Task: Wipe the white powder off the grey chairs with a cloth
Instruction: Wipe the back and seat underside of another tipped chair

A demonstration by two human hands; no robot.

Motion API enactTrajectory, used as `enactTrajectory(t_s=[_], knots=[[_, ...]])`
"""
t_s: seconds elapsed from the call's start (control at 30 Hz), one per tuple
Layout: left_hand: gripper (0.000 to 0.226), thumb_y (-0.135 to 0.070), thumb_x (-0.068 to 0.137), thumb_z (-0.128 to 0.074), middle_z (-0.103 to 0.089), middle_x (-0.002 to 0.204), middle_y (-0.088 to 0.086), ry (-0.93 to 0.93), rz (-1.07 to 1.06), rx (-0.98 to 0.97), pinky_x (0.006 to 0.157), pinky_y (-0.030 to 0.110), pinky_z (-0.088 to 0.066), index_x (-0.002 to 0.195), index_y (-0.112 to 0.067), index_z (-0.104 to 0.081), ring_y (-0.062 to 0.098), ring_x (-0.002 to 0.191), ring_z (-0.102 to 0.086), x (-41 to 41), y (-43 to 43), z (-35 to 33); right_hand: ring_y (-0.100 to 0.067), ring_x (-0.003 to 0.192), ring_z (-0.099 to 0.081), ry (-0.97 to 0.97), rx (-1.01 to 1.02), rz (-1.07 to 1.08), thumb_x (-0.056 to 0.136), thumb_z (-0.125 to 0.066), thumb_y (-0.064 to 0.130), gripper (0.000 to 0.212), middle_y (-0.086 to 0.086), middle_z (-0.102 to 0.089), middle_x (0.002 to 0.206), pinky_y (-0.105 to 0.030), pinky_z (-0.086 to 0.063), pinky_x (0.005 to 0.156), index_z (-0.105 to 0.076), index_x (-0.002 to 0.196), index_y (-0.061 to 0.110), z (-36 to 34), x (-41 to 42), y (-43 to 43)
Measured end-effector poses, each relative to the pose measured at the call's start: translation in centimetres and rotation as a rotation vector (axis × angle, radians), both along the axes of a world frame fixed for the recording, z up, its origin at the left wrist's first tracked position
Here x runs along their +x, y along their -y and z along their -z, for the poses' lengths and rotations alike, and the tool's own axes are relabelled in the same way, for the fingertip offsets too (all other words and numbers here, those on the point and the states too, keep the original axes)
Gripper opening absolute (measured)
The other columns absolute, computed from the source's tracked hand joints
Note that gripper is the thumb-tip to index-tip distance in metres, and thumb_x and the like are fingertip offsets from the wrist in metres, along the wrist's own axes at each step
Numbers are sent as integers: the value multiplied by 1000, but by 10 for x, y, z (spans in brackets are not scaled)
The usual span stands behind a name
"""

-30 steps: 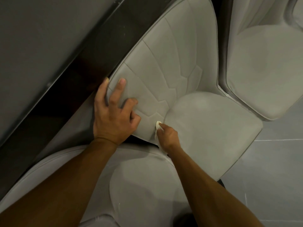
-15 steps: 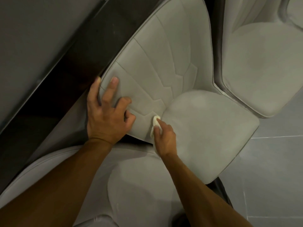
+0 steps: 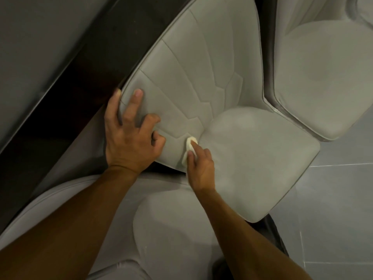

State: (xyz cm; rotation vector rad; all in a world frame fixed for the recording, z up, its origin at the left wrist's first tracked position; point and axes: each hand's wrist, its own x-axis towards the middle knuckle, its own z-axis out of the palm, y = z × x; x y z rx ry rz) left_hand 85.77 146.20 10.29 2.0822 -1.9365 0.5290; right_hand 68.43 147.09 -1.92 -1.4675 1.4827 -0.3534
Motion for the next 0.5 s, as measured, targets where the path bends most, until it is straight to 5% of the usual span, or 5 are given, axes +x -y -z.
enactTrajectory(t_s=[0.1,0.2,0.3,0.37,0.5], knots=[[18,-23,82,-63,-27,149,7,-9,-6,38,109,55,-40,97,-13,-67,44,138,-23,0,-1,0,-11,91,-51,49,39,-11,105,-45,31,42,-6,-53,107,-13,-35,86,-51,145,21,2,14,-8],[19,-22,82,-63,-27,148,8,7,-2,21,112,53,-37,96,-12,-68,45,138,-23,1,-1,1,-26,113,-59,-9,260,25,104,-46,31,40,-13,-58,123,-20,-37,97,-54,142,21,23,7,1],[19,-21,80,-64,-28,147,9,9,2,-6,115,52,-34,94,-9,-69,46,137,-24,0,0,0,-29,110,-59,20,347,139,103,-49,33,38,-2,-57,103,-7,-34,80,-58,135,14,28,0,21],[20,-21,80,-63,-28,147,9,23,0,-1,113,55,-35,95,-8,-70,46,137,-23,0,0,0,-19,100,-58,90,204,163,104,-49,33,38,3,-51,97,-3,-32,76,-58,136,14,15,5,28],[21,-22,80,-62,-27,147,8,25,-5,9,115,52,-32,95,-8,-70,46,137,-23,0,1,0,-25,107,-56,76,185,-34,104,-42,28,40,-5,-57,115,-27,-44,89,-49,143,27,20,12,19]])
